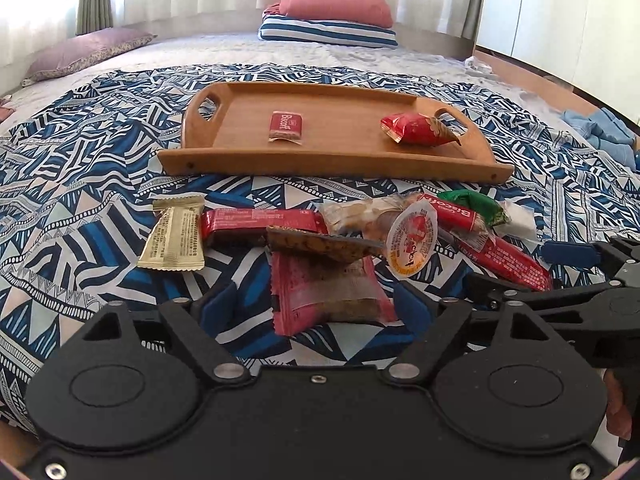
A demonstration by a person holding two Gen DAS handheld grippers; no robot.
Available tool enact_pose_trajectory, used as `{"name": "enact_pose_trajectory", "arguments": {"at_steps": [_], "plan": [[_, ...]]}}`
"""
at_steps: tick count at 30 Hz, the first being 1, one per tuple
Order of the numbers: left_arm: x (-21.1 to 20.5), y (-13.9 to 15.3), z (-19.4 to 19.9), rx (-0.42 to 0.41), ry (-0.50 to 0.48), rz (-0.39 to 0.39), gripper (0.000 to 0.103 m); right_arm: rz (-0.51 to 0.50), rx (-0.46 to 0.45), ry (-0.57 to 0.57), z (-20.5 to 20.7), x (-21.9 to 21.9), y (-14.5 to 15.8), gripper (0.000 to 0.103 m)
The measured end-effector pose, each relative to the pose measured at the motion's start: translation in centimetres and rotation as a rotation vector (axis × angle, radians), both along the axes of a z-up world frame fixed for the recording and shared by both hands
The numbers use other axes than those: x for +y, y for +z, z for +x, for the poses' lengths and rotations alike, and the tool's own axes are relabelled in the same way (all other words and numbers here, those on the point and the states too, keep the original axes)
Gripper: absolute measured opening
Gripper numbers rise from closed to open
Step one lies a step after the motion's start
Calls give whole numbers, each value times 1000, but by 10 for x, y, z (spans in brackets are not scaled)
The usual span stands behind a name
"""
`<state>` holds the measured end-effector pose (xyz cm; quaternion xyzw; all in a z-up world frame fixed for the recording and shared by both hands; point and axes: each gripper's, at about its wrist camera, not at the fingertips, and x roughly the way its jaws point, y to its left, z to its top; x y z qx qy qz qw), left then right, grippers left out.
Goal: Organize snacks
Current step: 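Pull both tools back from the tray toward the snack pile, then grasp the pink bar with left tool while right tool grasps a red stick bar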
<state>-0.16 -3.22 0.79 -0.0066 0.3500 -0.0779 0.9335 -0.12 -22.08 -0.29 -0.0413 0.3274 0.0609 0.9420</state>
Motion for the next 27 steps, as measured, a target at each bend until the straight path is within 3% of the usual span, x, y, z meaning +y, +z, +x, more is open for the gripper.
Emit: {"name": "enact_pose_trajectory", "arguments": {"at_steps": [10,15,27], "plan": [[-3,0,0,-3,-10,10,71,14,-5,8,-2,7,0,85],[-4,-1,2,-5,-11,13,70,14,-10,8,-3,10,0,71],[-7,-3,-1,-19,-18,37,65,28,-9,22,-3,19,2,50]]}}
